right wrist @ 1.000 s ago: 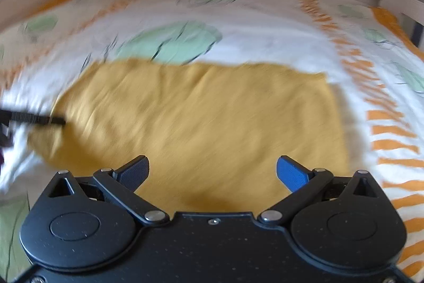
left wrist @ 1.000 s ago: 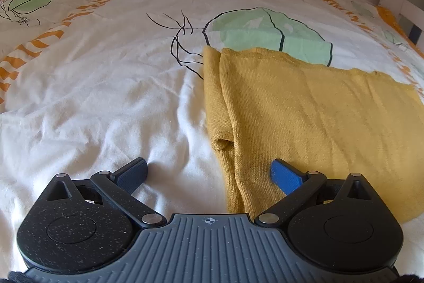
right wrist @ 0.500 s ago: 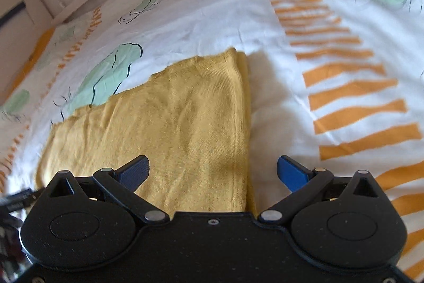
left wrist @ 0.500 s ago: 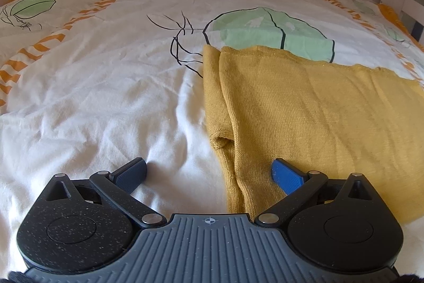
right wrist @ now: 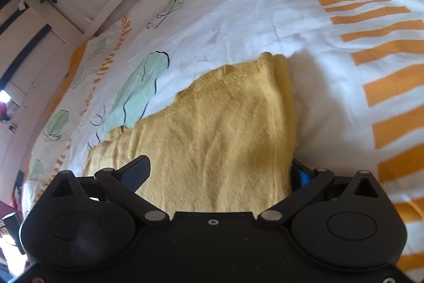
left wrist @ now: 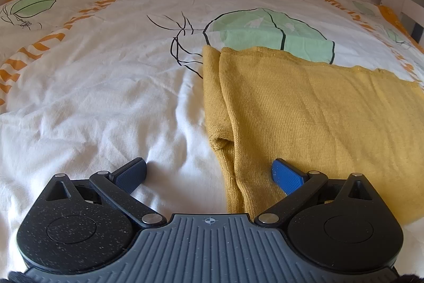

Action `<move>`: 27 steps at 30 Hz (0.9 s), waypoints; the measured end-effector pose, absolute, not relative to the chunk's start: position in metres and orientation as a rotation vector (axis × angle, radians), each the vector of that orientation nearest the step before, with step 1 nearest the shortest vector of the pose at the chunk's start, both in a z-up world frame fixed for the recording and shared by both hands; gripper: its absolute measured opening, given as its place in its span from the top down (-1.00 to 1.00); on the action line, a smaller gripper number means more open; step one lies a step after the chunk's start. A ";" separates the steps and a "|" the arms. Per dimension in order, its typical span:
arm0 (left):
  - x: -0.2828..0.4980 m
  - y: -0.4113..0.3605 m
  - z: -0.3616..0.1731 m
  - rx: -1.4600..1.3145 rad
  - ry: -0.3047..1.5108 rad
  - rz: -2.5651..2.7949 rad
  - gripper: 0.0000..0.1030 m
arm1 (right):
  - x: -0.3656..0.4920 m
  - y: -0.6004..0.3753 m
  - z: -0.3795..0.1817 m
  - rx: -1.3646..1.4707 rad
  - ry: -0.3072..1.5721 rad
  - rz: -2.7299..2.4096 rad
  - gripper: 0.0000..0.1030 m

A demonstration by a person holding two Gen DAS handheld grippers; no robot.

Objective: Fold small clothes
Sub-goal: 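Grasp the sweater side edge with the right tool and fold it over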

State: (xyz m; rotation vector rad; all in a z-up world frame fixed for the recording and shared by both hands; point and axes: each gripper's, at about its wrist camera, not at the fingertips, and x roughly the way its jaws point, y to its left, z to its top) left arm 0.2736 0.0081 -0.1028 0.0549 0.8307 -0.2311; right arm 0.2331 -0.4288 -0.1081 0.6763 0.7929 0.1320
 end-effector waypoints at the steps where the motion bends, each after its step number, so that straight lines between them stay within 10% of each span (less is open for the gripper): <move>1: 0.274 0.008 -0.102 0.051 0.833 -0.232 -0.98 | 0.233 -0.429 -0.108 0.680 0.792 0.138 -0.96; 7: 0.276 0.010 -0.101 0.038 0.840 -0.237 -0.98 | 0.226 -0.437 -0.107 0.701 0.820 0.122 0.46; 27: 0.274 0.045 -0.063 -0.083 0.781 -0.265 -0.96 | 0.276 -0.273 -0.013 0.489 0.897 0.188 0.51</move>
